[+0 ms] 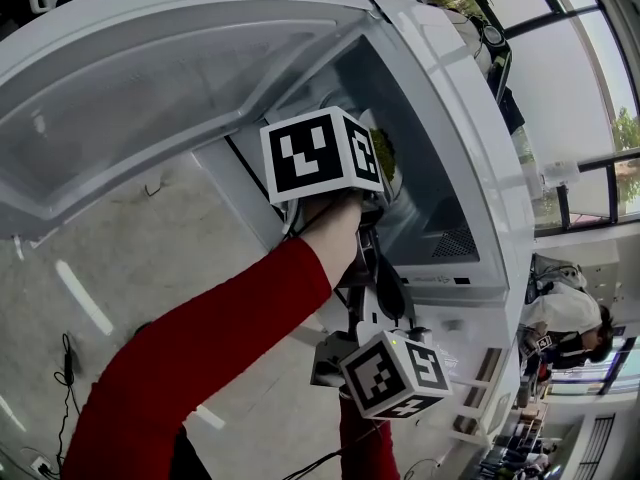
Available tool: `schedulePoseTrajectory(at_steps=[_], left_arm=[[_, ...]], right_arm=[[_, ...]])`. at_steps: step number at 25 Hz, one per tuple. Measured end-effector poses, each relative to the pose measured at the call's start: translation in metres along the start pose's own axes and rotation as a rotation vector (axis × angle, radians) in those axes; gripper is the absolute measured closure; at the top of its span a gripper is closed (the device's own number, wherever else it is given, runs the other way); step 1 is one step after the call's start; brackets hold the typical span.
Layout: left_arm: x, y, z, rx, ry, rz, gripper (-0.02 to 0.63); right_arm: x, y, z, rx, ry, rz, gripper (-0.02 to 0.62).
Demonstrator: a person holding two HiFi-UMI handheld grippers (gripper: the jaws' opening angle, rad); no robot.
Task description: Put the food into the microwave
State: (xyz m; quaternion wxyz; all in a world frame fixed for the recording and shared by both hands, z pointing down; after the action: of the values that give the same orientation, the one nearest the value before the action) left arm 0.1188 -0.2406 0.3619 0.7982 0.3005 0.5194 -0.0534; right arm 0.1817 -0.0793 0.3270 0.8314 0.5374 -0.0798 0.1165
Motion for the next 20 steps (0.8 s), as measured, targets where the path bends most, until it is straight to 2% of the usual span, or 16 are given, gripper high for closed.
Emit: schedulePoseTrajectory(at_steps=[8, 14, 16, 20], left_arm=[[-0.001, -0.004, 0.003, -0.033, -0.071, 0.046, 0.583], [0.002, -0.008, 0.005, -0.04, -0.087, 0.112, 0.571], [0.001, -0.009, 0.005, -0.052, -0.102, 0.145, 0.568], [0.003, -0.012, 0.006, -0.082, -0.148, 0.263, 0.553]], right_arm=[[0.002, -0.004, 0.004, -0.009, 0.012, 0.002, 0.581], [0.003, -0.005, 0.003, -0.01, 0.017, 0.023, 0.581], [0.003, -0.003, 0.003, -0.011, 0.019, 0.024, 0.581], [0.003, -0.006, 0.002, -0.007, 0.018, 0.023, 0.581]])
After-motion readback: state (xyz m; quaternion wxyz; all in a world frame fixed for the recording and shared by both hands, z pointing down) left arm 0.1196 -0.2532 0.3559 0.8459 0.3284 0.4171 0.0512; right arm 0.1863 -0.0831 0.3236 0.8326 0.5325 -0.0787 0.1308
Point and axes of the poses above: the fingertips, and each gripper's own axes: z forward along the fingers, x to its right, y out of its underside, the point moved 7 cm from there along -z, backward along the fingers, and after that the axes turned 13 degrees about z, right-handed, at the moved point
